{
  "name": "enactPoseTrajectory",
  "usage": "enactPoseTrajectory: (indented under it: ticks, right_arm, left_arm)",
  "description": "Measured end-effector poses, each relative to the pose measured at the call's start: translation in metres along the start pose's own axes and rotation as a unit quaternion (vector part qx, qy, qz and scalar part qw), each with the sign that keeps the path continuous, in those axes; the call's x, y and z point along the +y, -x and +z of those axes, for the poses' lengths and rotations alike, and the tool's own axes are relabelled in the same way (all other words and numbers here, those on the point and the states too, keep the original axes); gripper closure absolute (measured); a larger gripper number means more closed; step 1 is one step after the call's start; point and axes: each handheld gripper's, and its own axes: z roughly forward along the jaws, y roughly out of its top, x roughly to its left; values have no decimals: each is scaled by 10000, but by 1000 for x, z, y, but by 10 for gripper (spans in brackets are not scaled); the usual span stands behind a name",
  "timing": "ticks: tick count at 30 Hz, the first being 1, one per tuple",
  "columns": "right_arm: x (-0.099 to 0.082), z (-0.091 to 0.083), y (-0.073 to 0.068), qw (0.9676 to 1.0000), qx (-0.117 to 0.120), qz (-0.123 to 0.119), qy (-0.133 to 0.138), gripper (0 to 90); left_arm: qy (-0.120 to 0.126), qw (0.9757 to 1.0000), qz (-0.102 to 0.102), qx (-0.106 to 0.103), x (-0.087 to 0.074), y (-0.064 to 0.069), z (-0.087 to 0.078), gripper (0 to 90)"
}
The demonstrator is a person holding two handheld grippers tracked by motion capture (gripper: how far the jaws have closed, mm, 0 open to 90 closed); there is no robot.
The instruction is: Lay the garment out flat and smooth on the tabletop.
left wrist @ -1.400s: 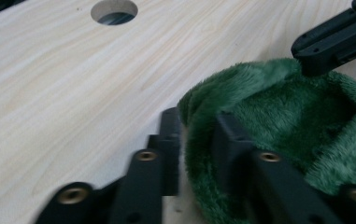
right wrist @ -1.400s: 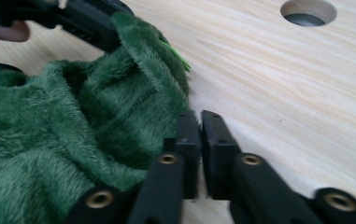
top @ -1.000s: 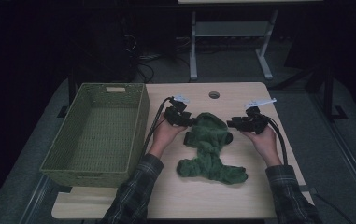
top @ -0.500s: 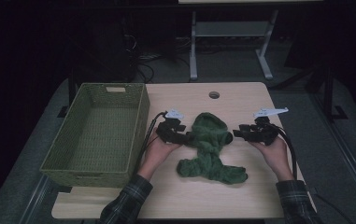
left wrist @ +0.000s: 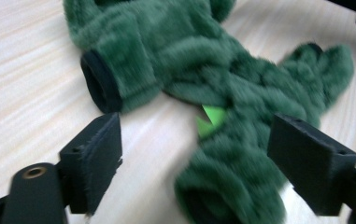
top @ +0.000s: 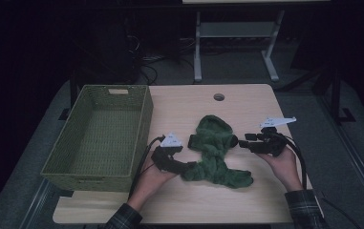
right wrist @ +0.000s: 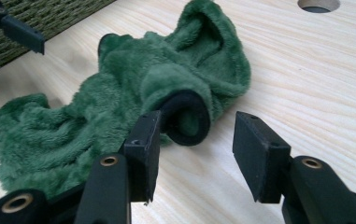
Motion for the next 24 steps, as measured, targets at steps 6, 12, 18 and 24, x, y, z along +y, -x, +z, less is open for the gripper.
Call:
enactPoseTrajectory:
  ticks: [6, 12, 18, 24]
  right_arm:
    - [-4, 1, -10, 9999, 31, -93, -55, 507]
    - [-5, 1, -21, 9997, 135, -203, -38, 512]
    - [-2, 4, -36, 9987, 269, -424, -13, 516]
    - [2, 10, -54, 9969, 513, -598, -50, 519]
  left_arm:
    - [-67, 9996, 222, 130, -26, 15, -10, 132]
    - [-263, 9993, 212, 164, -51, 23, -10, 127]
    - [-454, 9980, 353, 248, -61, 31, -7, 124]
    - [-509, 9969, 477, 350, -61, 34, -7, 124]
